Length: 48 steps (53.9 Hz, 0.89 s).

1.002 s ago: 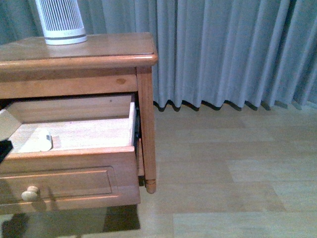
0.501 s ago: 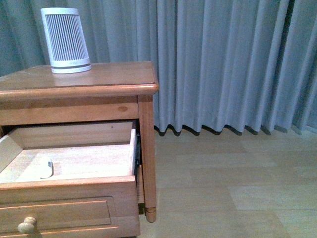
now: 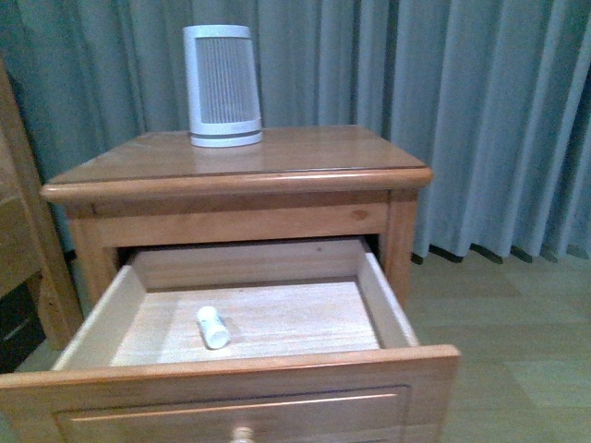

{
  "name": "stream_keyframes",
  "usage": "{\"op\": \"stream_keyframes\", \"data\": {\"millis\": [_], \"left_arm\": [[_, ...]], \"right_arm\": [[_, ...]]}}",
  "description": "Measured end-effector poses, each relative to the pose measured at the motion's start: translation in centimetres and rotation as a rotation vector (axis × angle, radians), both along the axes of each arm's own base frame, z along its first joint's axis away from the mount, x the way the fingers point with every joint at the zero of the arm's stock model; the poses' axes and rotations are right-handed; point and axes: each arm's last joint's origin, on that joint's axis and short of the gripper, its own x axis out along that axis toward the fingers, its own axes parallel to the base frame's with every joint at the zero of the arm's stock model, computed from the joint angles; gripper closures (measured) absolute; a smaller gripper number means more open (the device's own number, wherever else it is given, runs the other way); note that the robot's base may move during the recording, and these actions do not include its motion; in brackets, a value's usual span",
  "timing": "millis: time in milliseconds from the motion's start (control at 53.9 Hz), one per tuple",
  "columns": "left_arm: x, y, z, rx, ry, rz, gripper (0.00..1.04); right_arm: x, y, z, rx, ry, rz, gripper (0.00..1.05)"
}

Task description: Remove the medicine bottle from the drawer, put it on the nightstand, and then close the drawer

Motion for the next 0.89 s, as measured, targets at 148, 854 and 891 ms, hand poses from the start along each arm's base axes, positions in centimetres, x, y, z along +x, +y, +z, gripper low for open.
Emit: {"op": "stream_keyframes", "data": {"millis": [148, 854, 891], "left_arm": [[-0.4, 0.0, -0.3, 0.000, -0.001, 0.003, 1.02], [-1.3, 0.0, -1.1, 0.000, -0.013, 0.001, 0.55], [-1.3, 0.0, -1.1, 0.000, -0.013, 0.001, 0.48]], "right_arm": [[0.0, 0.0, 0.0, 0.000, 0.000, 0.003, 0.07], [10.3, 3.1, 6.6, -0.006, 0.007, 0.249, 0.07], [12.6, 3.9, 6.3, -0.008, 0.036, 0.242, 0.07]]}}
